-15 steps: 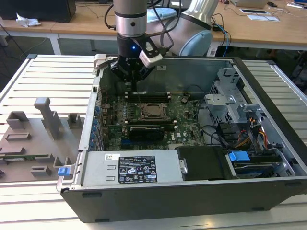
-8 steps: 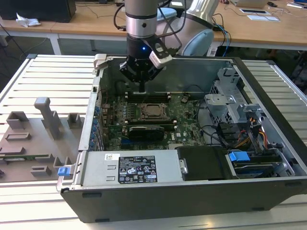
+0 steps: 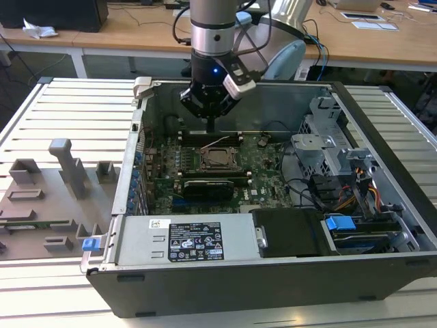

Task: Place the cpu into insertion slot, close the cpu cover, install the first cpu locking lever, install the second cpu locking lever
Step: 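Install the first cpu locking lever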

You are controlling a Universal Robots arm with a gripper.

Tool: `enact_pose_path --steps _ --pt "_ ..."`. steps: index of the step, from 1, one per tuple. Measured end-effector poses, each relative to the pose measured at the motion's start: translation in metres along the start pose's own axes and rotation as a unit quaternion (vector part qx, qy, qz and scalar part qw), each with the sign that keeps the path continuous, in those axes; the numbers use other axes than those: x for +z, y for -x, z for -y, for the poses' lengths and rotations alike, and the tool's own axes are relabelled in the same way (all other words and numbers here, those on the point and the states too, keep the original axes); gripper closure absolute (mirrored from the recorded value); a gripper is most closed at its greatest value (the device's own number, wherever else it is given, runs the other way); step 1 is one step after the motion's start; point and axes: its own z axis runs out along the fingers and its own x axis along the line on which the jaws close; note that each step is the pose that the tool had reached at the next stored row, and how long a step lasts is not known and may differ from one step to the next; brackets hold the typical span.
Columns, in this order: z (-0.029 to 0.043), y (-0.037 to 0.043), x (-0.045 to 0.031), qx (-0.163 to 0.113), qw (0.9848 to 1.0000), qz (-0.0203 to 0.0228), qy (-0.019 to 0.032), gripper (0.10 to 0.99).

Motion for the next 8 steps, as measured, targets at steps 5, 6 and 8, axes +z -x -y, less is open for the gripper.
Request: enact_pose_path --steps 5,6,8 --pt "0.0001 0.0000 0.0011 0.042 0.9991 -0.0016 0.0032 0.980" --pt "0.0004 0.0000 0.0012 0.044 0.9990 -0.0016 0.0048 0.980" --pt "0.0015 -0.0002 0.0020 0.049 0.9987 -0.0016 0.0086 0.980"
